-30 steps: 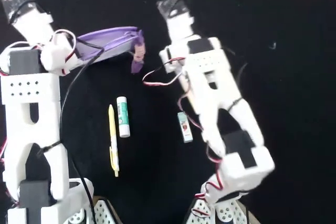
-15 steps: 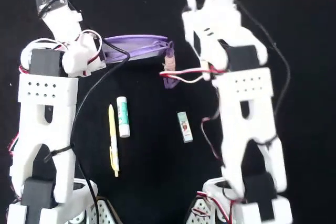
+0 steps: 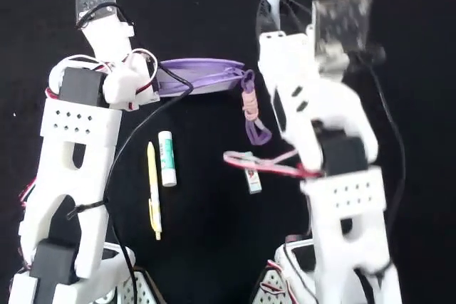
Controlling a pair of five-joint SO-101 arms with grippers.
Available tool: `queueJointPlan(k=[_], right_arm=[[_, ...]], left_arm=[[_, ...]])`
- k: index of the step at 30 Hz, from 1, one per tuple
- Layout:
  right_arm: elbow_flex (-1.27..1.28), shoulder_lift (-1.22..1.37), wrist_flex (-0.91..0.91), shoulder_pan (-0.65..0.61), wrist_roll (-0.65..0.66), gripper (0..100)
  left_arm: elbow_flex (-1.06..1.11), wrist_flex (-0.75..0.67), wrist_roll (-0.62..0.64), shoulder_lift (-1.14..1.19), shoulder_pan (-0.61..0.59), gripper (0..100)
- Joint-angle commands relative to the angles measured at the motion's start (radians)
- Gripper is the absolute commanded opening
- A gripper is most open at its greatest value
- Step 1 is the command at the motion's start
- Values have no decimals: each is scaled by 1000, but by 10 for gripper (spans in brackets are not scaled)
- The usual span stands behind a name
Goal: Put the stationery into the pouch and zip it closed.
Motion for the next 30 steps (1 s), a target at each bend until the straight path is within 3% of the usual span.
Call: queueJointPlan(k=[1,14,22,30], right_arm=[[108,-165,-135,-46,-6,11],[404,-555,-365,-299,-6,11],[576,-513,-674,-356,-98,11],[591,-418,-815,-356,-95,11]], left_arm=[[-10,-8,12,-8,13,30],[8,-3,12,-8,15,30],[12,-2,8,-17,30,30],[15,2,8,-17,30,30]])
